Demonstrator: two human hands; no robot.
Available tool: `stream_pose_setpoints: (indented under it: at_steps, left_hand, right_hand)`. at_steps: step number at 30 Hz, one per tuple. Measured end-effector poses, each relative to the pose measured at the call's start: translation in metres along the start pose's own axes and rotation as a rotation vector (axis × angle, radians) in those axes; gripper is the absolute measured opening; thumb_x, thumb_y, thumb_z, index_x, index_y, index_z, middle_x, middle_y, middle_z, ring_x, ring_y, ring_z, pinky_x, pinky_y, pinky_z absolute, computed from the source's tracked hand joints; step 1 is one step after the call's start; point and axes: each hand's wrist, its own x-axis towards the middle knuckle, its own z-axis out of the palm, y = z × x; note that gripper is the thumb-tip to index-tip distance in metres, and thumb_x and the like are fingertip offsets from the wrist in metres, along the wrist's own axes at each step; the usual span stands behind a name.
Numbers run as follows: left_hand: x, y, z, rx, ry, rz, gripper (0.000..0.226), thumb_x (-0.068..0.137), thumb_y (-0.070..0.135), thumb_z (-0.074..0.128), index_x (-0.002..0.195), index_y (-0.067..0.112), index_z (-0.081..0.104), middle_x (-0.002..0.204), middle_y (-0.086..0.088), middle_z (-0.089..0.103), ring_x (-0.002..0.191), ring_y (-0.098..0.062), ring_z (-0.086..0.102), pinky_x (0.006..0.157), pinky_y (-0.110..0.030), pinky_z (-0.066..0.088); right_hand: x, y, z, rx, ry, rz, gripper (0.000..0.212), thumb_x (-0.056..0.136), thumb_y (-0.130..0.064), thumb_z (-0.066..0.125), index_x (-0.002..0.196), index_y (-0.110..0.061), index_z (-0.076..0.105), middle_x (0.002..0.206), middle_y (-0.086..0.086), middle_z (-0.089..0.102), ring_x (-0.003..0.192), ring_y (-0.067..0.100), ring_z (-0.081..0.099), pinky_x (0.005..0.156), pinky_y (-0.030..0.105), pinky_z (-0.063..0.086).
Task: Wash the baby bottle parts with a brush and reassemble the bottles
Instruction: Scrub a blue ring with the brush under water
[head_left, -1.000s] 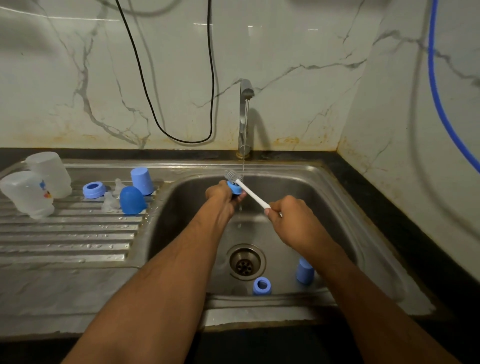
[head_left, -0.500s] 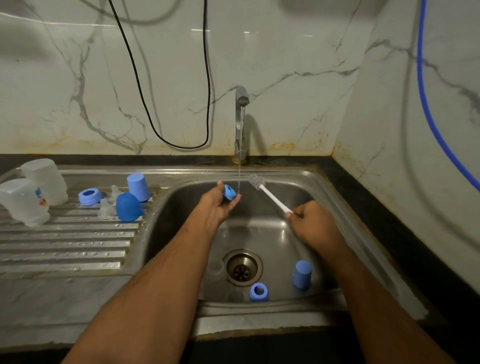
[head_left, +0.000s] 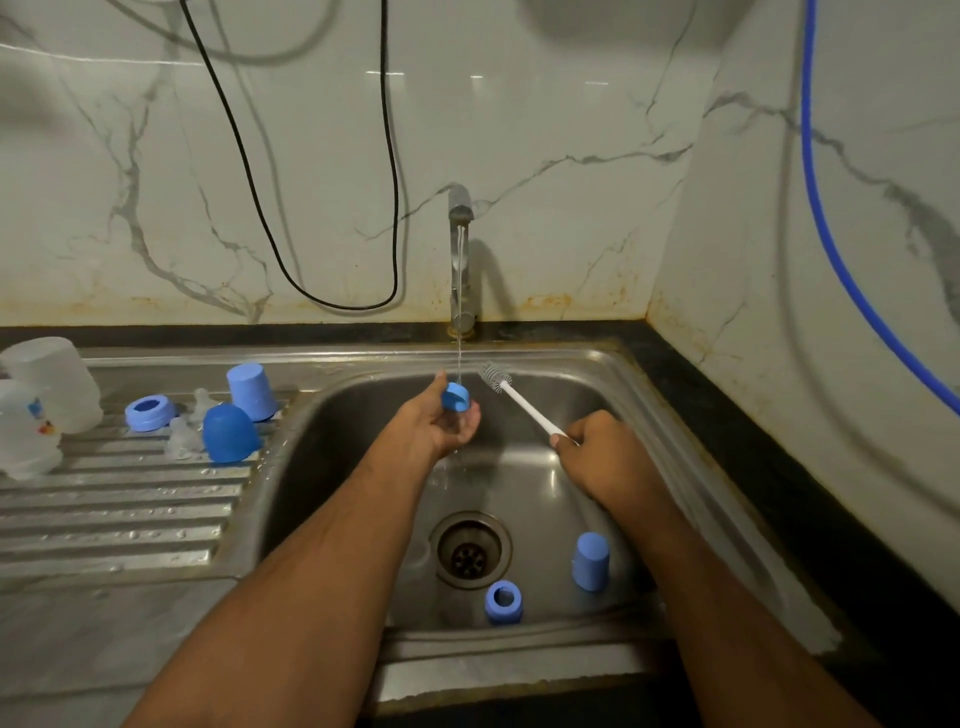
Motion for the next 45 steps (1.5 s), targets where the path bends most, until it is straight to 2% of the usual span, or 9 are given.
stream_pose_setpoints:
  at_steps: [5,12,15,17,21,25,29,35,45]
  left_hand:
    - [0.002,0.000,-0.002,0.087,-0.020,0.053,0.045,0.090,0.024,0.073,0.123,-0.002,0.059,0.124,-0.022,0.060,0.110,-0.031,0.065,0.089,-0.039,0.059]
    - [-0.002,0.000,0.003,0.223,-0.027,0.094,0.008,0.097,0.008,0.063,0.102,0.002,0.065,0.129,-0.019,0.060,0.122,-0.032,0.060,0.101,-0.042,0.052]
    - [-0.003,0.003,0.002,0.208,-0.019,0.111,0.022,0.102,-0.006,0.044,0.095,0.003,0.063,0.122,-0.021,0.055,0.105,-0.030,0.061,0.105,-0.044,0.048]
    - [-0.008,0.005,0.001,0.214,-0.052,0.131,0.025,0.103,-0.006,0.040,0.106,0.000,0.064,0.122,-0.022,0.055,0.091,-0.027,0.061,0.102,-0.045,0.048]
    - [-0.015,0.007,0.000,0.249,-0.095,0.149,0.040,0.103,-0.011,0.034,0.132,0.001,0.059,0.123,-0.023,0.051,0.105,-0.032,0.059,0.103,-0.047,0.049]
    - [-0.020,0.008,-0.002,0.193,-0.121,0.119,0.019,0.102,0.000,0.049,0.112,-0.001,0.066,0.116,-0.021,0.055,0.106,-0.031,0.060,0.099,-0.044,0.053]
    - [-0.015,0.010,-0.005,0.086,-0.068,0.099,0.025,0.102,-0.009,0.040,0.101,-0.005,0.064,0.117,-0.025,0.053,0.120,-0.033,0.058,0.092,-0.042,0.058]
    - [-0.011,0.010,-0.007,0.082,0.000,0.100,0.040,0.100,-0.010,0.033,0.140,-0.011,0.041,0.130,-0.034,0.049,0.116,-0.048,0.060,0.099,-0.043,0.054]
    - [-0.010,0.005,-0.001,0.144,0.003,0.088,0.038,0.104,-0.002,0.038,0.141,-0.012,0.041,0.129,-0.034,0.054,0.113,-0.040,0.065,0.102,-0.036,0.052]
  right_hand:
    - [0.000,-0.003,0.003,-0.002,-0.010,0.010,0.027,0.103,-0.035,0.056,0.104,-0.012,0.071,0.066,-0.006,0.053,0.058,0.002,0.048,0.049,0.017,0.028]
    - [0.001,0.000,0.006,0.006,-0.016,0.046,0.028,0.101,-0.035,0.059,0.100,-0.010,0.071,0.067,-0.002,0.055,0.058,0.008,0.052,0.048,0.021,0.031]
    - [0.001,0.001,0.006,0.003,-0.027,0.039,0.028,0.101,-0.035,0.058,0.102,-0.011,0.071,0.068,-0.003,0.056,0.059,0.006,0.052,0.049,0.020,0.031]
    - [0.001,0.001,0.007,0.011,-0.033,0.035,0.028,0.101,-0.035,0.058,0.103,-0.011,0.071,0.068,-0.003,0.056,0.060,0.007,0.053,0.049,0.020,0.032]
    - [0.002,0.001,0.009,0.010,-0.037,0.038,0.028,0.101,-0.036,0.059,0.105,-0.011,0.071,0.069,-0.003,0.056,0.060,0.007,0.053,0.050,0.021,0.033]
    - [0.004,0.002,0.011,0.013,-0.034,0.036,0.029,0.100,-0.037,0.060,0.102,-0.011,0.072,0.067,-0.003,0.056,0.059,0.008,0.053,0.050,0.022,0.034]
    - [0.004,0.001,0.011,0.017,-0.023,0.033,0.028,0.099,-0.037,0.060,0.107,-0.013,0.072,0.072,-0.003,0.059,0.065,0.010,0.057,0.054,0.023,0.038]
    - [0.002,0.001,0.011,-0.002,-0.025,0.022,0.026,0.100,-0.035,0.060,0.101,-0.013,0.073,0.068,-0.004,0.058,0.062,0.007,0.055,0.055,0.023,0.038]
    - [0.003,0.000,0.012,-0.025,-0.042,0.037,0.026,0.101,-0.035,0.058,0.105,-0.014,0.072,0.069,-0.003,0.058,0.061,0.008,0.054,0.051,0.022,0.037]
